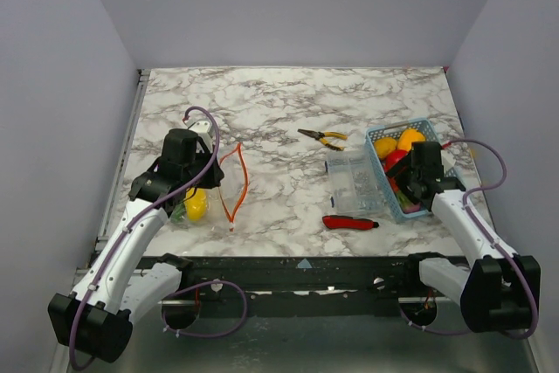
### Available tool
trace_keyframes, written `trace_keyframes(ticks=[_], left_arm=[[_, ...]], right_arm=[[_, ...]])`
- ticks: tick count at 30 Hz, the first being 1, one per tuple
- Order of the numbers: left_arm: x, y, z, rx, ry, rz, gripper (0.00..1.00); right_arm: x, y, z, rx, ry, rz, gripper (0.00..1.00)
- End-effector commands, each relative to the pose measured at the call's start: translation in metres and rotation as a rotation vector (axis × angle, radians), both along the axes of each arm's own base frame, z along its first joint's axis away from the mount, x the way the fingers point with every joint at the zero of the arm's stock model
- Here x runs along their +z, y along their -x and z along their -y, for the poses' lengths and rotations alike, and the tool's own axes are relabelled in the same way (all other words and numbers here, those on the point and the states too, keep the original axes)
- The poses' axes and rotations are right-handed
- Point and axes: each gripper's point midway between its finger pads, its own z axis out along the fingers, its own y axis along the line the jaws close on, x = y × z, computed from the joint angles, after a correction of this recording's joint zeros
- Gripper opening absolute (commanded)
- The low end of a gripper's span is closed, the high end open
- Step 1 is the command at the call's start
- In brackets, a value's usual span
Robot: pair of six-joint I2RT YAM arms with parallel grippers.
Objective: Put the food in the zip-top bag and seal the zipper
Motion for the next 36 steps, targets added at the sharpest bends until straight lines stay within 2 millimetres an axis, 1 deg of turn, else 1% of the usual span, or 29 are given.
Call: trace_keyframes(ticks=[1, 3, 4, 7, 9, 14, 18, 23, 26, 32, 36], left_arm=[[0.010, 0.000, 0.006, -0.030, 0.028, 0.028, 0.00], [0.010, 0.000, 0.007, -0.032, 0.029, 0.028, 0.00], [0.010, 0.000, 0.007, -0.033, 0.030, 0.027, 0.00], [0.010, 0.000, 0.007, -0.033, 0.030, 0.028, 0.00], [0.010, 0.000, 0.007, -0.034, 0.031, 0.028, 0.00], [0.010, 0.000, 0.009, -0.040, 0.036, 0.024, 0.00], [0.010, 0.000, 0.009, -0.042, 0.037, 0.025, 0.00], [0.011, 0.001, 0.009, -0.044, 0.039, 0.028, 0.00], [0.011, 0.001, 0.009, -0.043, 0.039, 0.028, 0.00], [0.011, 0.001, 0.009, -0.045, 0.040, 0.027, 0.00], [0.011, 0.001, 0.010, -0.047, 0.043, 0.028, 0.00]], right_arm=[[-0.013, 0.009, -0.009, 0.009, -0.066, -0.033, 0.72], [-0.015, 0.010, -0.008, 0.006, -0.067, -0.036, 0.71], [-0.015, 0.011, -0.007, 0.007, -0.063, -0.039, 0.68], [-0.011, 0.010, -0.004, 0.009, -0.049, -0.030, 0.52], [-0.007, 0.009, -0.005, 0.020, -0.051, -0.021, 0.43], [0.006, 0.007, -0.010, 0.053, -0.058, -0.015, 0.34], [0.019, 0.007, -0.007, 0.053, -0.041, 0.006, 0.24], [0.040, 0.006, 0.007, 0.018, 0.026, 0.047, 0.20], [0.049, 0.006, 0.012, 0.008, 0.054, 0.054, 0.15], [0.071, 0.004, 0.020, -0.005, 0.096, 0.100, 0.09], [0.081, 0.004, 0.024, -0.006, 0.125, 0.116, 0.00]])
